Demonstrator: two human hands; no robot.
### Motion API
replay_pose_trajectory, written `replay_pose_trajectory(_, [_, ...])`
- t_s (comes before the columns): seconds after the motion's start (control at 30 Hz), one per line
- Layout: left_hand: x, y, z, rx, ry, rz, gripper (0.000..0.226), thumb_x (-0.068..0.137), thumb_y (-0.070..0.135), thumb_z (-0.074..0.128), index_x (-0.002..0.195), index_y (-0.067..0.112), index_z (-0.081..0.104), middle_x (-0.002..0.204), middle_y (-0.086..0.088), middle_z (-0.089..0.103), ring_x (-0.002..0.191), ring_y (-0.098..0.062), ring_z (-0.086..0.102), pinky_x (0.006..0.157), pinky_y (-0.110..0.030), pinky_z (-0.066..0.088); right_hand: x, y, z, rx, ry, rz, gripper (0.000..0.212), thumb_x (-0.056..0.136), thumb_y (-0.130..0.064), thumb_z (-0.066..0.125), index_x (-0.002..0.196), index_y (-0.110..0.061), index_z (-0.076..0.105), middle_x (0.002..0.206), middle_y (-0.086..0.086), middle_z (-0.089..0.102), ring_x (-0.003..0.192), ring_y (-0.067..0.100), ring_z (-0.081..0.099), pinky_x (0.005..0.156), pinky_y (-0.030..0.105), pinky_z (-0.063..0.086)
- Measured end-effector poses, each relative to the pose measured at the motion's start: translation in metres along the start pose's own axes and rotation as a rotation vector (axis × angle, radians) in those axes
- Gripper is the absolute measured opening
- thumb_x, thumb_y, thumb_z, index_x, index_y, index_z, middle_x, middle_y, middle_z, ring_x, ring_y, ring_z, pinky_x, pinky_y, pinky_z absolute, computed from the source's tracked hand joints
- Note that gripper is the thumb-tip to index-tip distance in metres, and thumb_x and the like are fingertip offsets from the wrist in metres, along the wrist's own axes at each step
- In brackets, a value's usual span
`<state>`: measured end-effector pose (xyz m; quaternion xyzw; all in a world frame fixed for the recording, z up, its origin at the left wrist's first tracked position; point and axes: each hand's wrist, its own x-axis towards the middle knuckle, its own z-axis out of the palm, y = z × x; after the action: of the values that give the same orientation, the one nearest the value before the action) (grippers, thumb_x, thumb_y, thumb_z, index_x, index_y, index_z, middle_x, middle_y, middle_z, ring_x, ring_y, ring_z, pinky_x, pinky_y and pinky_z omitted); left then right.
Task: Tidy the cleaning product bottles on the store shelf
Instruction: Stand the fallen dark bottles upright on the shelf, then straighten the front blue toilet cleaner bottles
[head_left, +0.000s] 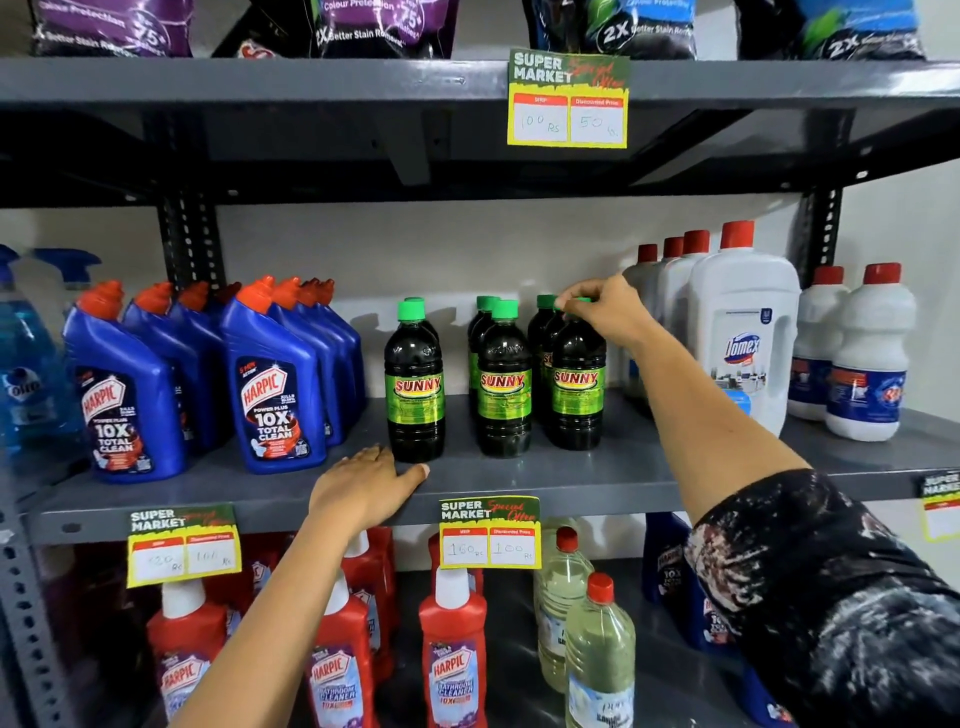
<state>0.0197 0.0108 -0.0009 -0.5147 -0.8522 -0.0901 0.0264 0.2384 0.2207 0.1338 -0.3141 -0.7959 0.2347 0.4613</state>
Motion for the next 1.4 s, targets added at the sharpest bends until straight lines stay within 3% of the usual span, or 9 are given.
replay_pose_trajectory(0.33, [0.010, -0.006, 0.007, 0.033, 0.014, -0.036, 0.081, 0.091, 0.068, 0.020, 0.154, 0.017, 0.019, 0.162, -0.005, 0.019, 0.149, -0.021, 0.020, 0.120, -0.038, 0.021, -0.001, 0.007, 0.007, 0.032, 0.040, -0.044, 0.018, 0.091, -0.019, 0.061, 0.100, -0.011, 0.075, 0.086, 0.009, 0.072, 0.086, 0.013, 0.063, 0.091, 0.031, 0.051])
replay_pose_trajectory(0.5, [0.007, -0.002, 0.006, -0.072, 0.076, -0.034, 0.082, 0.091, 0.065, 0.031, 0.154, 0.012, 0.019, 0.161, -0.008, 0.020, 0.148, -0.022, 0.023, 0.117, -0.036, 0.024, -0.005, 0.012, 0.015, -0.140, 0.098, -0.108, 0.026, 0.092, -0.027, 0.058, 0.113, -0.014, 0.068, 0.112, 0.009, 0.070, 0.105, 0.024, 0.060, 0.097, 0.029, 0.044])
replay_pose_trajectory(0.6, [0.005, -0.006, 0.004, -0.229, 0.212, -0.001, 0.078, 0.091, 0.052, 0.048, 0.151, 0.008, 0.025, 0.158, -0.012, 0.027, 0.144, -0.027, 0.030, 0.115, -0.039, 0.030, -0.015, 0.006, 0.021, -0.169, 0.278, -0.191, 0.034, 0.092, -0.029, 0.058, 0.124, -0.017, 0.060, 0.128, 0.014, 0.058, 0.102, 0.023, 0.059, 0.088, 0.016, 0.034])
replay_pose_trajectory(0.77, [-0.012, -0.042, -0.005, -0.458, 0.565, -0.002, 0.049, 0.092, 0.028, 0.054, 0.137, 0.008, 0.049, 0.135, -0.015, 0.055, 0.126, -0.031, 0.050, 0.104, -0.041, 0.042, -0.052, -0.046, 0.052, -0.037, 0.546, -0.315, 0.024, 0.089, -0.018, 0.053, 0.111, -0.014, 0.063, 0.119, 0.014, 0.053, 0.106, 0.027, 0.056, 0.095, 0.034, 0.046])
replay_pose_trajectory(0.97, [-0.028, -0.135, -0.024, -0.345, 0.912, -0.208, 0.055, 0.081, 0.022, 0.068, 0.128, 0.001, 0.048, 0.126, -0.021, 0.051, 0.115, -0.040, 0.048, 0.094, -0.049, 0.044, -0.107, -0.112, 0.162, 0.041, 0.326, -0.389, 0.019, 0.087, -0.008, 0.054, 0.102, -0.008, 0.066, 0.089, 0.008, 0.069, 0.079, 0.024, 0.063, 0.080, 0.030, 0.047])
replay_pose_trajectory(1.03, [-0.030, -0.166, -0.028, -0.352, 0.912, -0.333, 0.079, 0.078, 0.031, 0.074, 0.137, -0.005, 0.036, 0.138, -0.026, 0.041, 0.123, -0.044, 0.042, 0.100, -0.049, 0.041, -0.122, -0.126, 0.204, 0.021, 0.085, -0.267, 0.029, 0.085, -0.009, 0.059, 0.114, -0.009, 0.060, 0.087, 0.009, 0.069, 0.078, 0.024, 0.064, 0.080, 0.036, 0.050])
replay_pose_trajectory(1.13, [-0.030, -0.201, -0.032, -0.465, 0.778, -0.430, 0.114, 0.072, 0.039, 0.080, 0.150, -0.005, 0.010, 0.152, -0.027, 0.022, 0.138, -0.044, 0.028, 0.107, -0.050, 0.034, -0.137, -0.140, 0.262, -0.015, -0.149, -0.060, 0.082, 0.076, -0.023, 0.076, 0.142, -0.004, 0.030, 0.125, 0.021, 0.056, 0.113, 0.036, 0.058, 0.093, 0.036, 0.045])
replay_pose_trajectory(1.27, [-0.018, -0.230, -0.035, -0.556, 0.632, -0.416, 0.131, 0.067, 0.039, 0.084, 0.152, 0.001, -0.009, 0.157, -0.025, 0.013, 0.139, -0.042, 0.032, 0.102, -0.052, 0.040, -0.146, -0.155, 0.305, -0.005, -0.114, 0.155, 0.125, 0.068, -0.033, 0.083, 0.151, -0.008, -0.008, 0.145, 0.024, 0.028, 0.124, 0.041, 0.047, 0.101, 0.042, 0.040])
replay_pose_trajectory(1.4, [-0.013, -0.238, -0.034, -0.532, 0.543, -0.386, 0.136, 0.065, 0.041, 0.084, 0.151, 0.007, -0.016, 0.156, -0.023, 0.017, 0.131, -0.042, 0.044, 0.094, -0.049, 0.046, -0.149, -0.168, 0.325, -0.105, 0.007, 0.248, 0.133, 0.064, -0.042, 0.084, 0.151, -0.016, -0.013, 0.140, 0.019, 0.033, 0.119, 0.043, 0.052, 0.093, 0.047, 0.046])
